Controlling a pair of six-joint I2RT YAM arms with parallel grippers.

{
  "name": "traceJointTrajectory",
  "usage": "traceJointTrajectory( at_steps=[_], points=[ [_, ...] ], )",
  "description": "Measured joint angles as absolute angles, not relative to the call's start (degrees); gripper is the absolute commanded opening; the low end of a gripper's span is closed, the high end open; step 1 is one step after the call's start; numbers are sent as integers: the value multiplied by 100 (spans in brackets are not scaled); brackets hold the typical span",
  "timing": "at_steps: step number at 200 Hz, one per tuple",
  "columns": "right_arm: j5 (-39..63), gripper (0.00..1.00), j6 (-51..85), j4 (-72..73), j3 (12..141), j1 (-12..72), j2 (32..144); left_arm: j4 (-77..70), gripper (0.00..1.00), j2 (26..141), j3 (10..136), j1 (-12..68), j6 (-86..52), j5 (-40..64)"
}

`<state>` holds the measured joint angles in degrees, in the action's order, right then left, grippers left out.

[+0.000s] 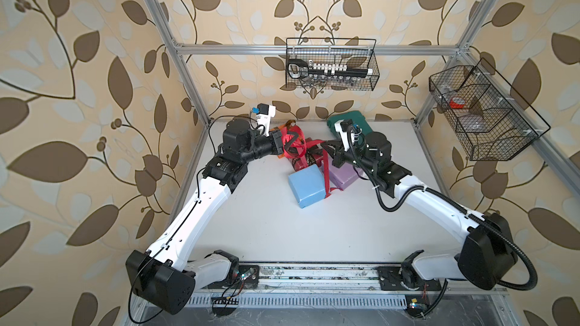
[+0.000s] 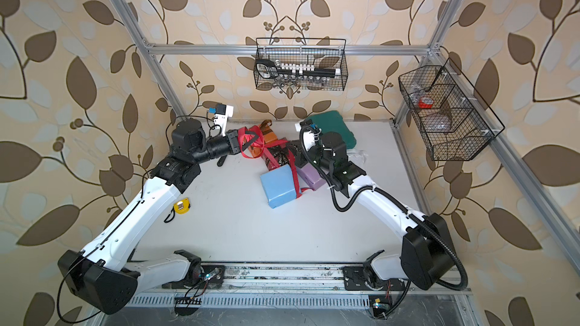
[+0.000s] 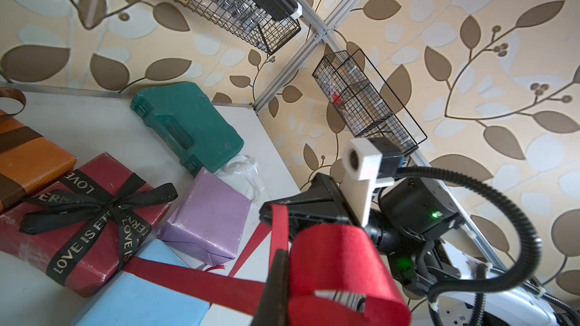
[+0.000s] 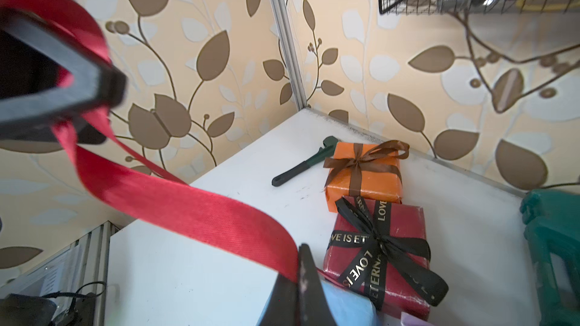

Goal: Untie the ribbon bows on the gift boxes
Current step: Pull the ribbon from the gift box.

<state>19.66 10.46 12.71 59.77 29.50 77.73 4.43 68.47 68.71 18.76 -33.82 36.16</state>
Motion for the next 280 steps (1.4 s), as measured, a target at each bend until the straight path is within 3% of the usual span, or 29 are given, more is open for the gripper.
traceJointTrajectory(
  at_steps=[109, 202, 280],
  points=[
    [1892, 0, 1100, 497, 7000, 2950, 7439, 283, 0, 7435, 6493, 2285, -3463, 3675],
    [1441, 0, 178, -687, 7577, 2967, 7188, 19, 0, 7502, 6532, 2296, -3463, 3662],
    [-729, 1, -462, -1243, 7067, 3039, 6709, -36, 0, 7585, 6650, 2373, -3459, 3708]
  ],
)
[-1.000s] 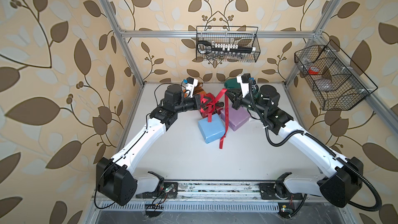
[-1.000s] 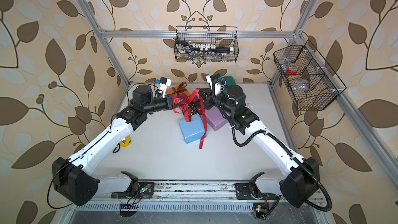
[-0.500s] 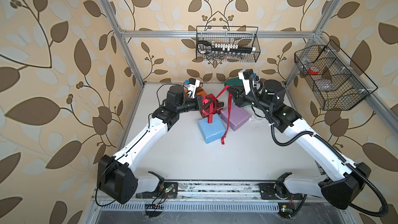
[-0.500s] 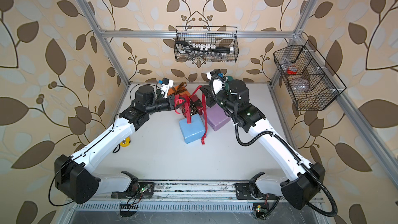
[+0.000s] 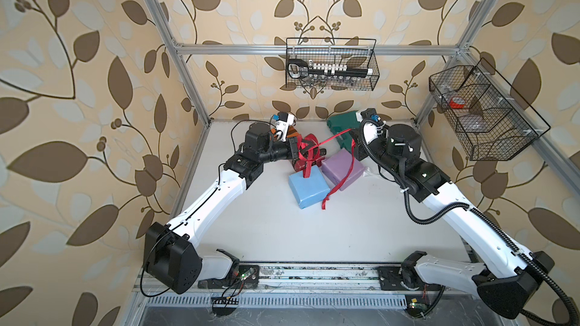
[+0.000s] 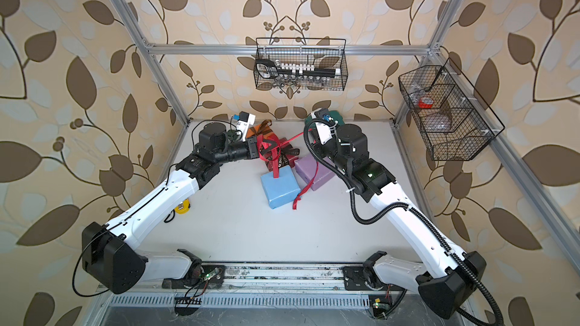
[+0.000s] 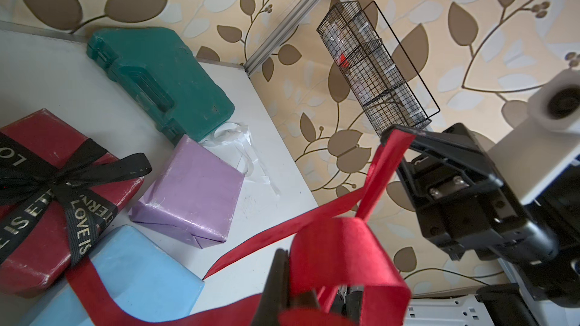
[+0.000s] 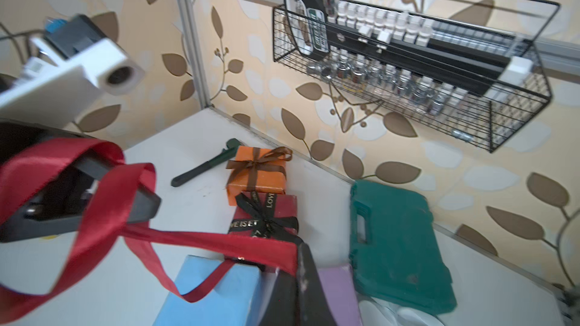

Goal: Untie the ribbon bows on the gift boxes
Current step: Pull the ribbon from the gift box, then place the ribbon at the center of the board.

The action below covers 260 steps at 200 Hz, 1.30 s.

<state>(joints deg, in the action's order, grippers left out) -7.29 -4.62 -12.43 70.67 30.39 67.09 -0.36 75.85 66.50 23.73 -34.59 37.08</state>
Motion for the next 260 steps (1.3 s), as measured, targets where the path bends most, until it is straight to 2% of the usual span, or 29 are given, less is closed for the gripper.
traceJointTrajectory(
  at_steps=[39, 61, 103, 165, 216, 245, 254, 260],
  points=[
    [-1363, 4, -926, -1170, 7059, 3065, 6573, -209, 0, 7671, 6702, 2445, -3470, 3745],
    [-1433, 0, -1177, -1149, 7341, 3072, 6635, -211, 0, 7789, 6888, 2443, -3487, 3774],
    [-1347, 0, -1330, -921, 8073, 3037, 6702, -102, 0, 8197, 8075, 2429, -3492, 3918],
    [-1409, 0, -1328, -663, 8075, 2954, 6576, 32, 0, 8882, 9531, 2738, -3645, 4132],
    [-1498, 0, -1050, -646, 7244, 2950, 6082, 158, 0, 9564, 10890, 3354, -3778, 4414],
    [-1070, 0, -541, -755, 6226, 2919, 5708, 176, 0, 9679, 10971, 3498, -3776, 4462],
    [-838, 4, -353, -805, 5929, 2910, 5666, 141, 0, 9666, 10820, 3529, -3774, 4456],
    [-663, 12, -226, -843, 5756, 2899, 5669, 134, 0, 9660, 10691, 3531, -3769, 4453]
  ],
)
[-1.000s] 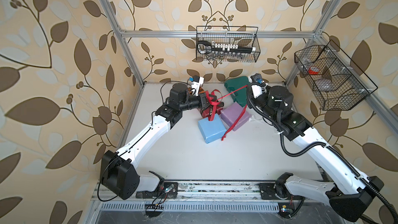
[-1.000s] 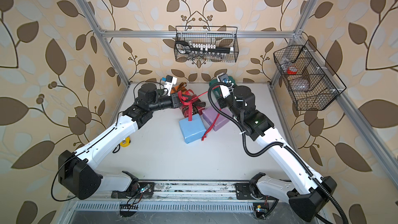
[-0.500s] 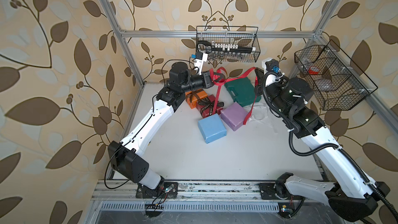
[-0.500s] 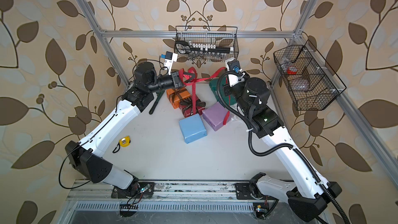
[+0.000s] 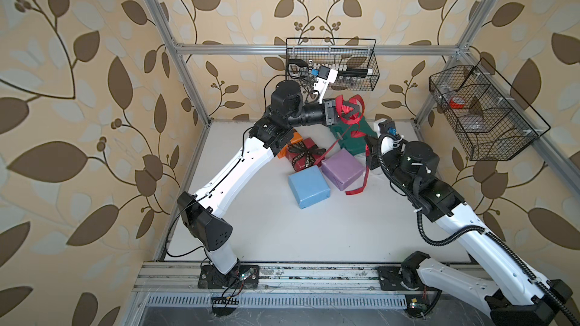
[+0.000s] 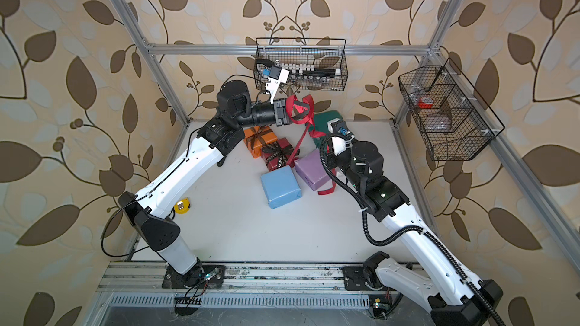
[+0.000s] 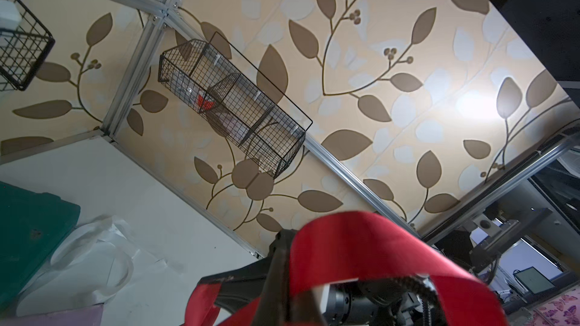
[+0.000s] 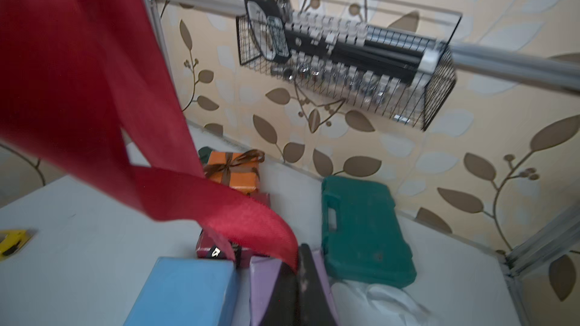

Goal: Untie the ribbon bows on the gift boxes
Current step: Place the ribbon at the center of the board.

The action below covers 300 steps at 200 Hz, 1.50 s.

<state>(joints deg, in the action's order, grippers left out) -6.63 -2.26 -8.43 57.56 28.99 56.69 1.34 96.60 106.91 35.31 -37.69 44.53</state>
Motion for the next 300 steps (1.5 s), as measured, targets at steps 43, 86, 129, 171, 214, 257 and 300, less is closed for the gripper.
traceJointTrajectory(
  at_steps=[43, 86, 129, 171, 214, 257, 300],
  points=[
    [814, 83, 346, -1431, 5360, 2689, 6071, 515, 0, 9684, 9843, 3527, -3614, 4241],
    [1782, 94, 539, -1723, 5371, 2497, 5883, 928, 0, 9701, 9815, 3516, -3295, 3999],
    [1820, 87, 582, -1146, 5371, 2390, 5537, 982, 0, 9701, 9815, 3516, -3288, 4005],
    [1822, 71, 631, -620, 5374, 2386, 6213, 969, 0, 9673, 9734, 3516, -3361, 4012],
    [1669, 40, 770, 134, 5376, 2386, 6571, 819, 0, 9515, 9338, 3516, -3594, 4032],
    [1647, 0, 928, 626, 5428, 2381, 6938, 609, 0, 9369, 9135, 3516, -3809, 4049],
    [1323, 0, 965, 622, 5435, 2357, 6801, 580, 0, 9225, 8947, 3476, -3804, 3999]
  ],
)
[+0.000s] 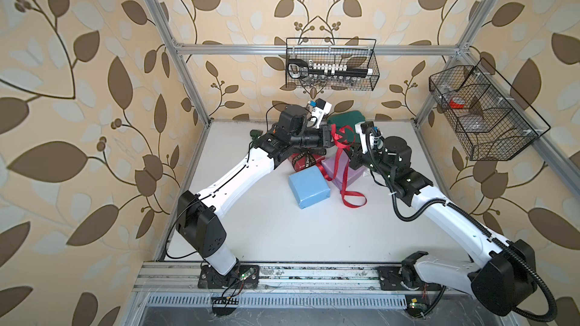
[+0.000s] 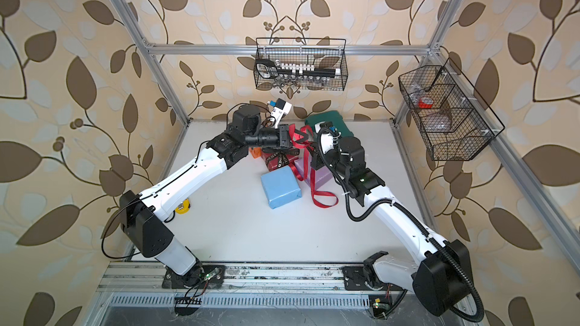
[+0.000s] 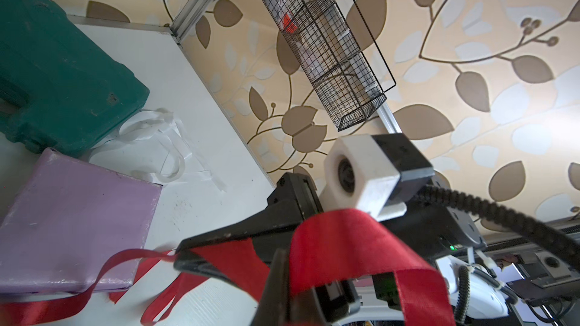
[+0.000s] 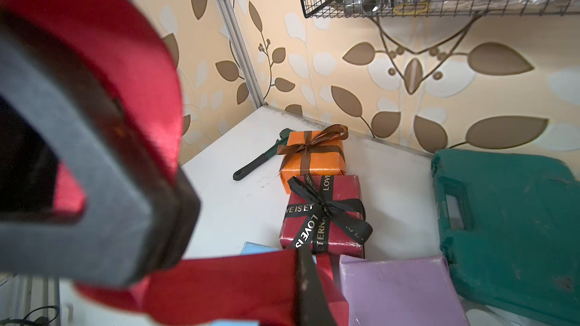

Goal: Untie the ribbon bows on the gift boxes
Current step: Place the ribbon at the center of the board.

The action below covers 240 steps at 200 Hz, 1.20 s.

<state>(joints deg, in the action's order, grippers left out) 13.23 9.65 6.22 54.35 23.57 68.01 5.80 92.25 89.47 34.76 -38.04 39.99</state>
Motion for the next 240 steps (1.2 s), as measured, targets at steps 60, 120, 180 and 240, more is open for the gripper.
traceJointTrajectory(
  at_steps=[60, 120, 180, 240],
  points=[
    [565, 0, 847, 19, 5876, 1702, 5964, 556, 99, 9026, 8296, 3361, -3835, 3994],
    [58, 0, 720, -840, 6895, 274, 5765, 1033, 99, 8659, 7653, 3212, -3579, 3669],
    [-676, 0, 266, -886, 8051, -123, 5815, 1232, 99, 8508, 7155, 2954, -3498, 3538],
    [-493, 0, 130, -797, 7975, -169, 6418, 1264, 99, 8508, 7120, 2954, -3461, 3553]
  ],
)
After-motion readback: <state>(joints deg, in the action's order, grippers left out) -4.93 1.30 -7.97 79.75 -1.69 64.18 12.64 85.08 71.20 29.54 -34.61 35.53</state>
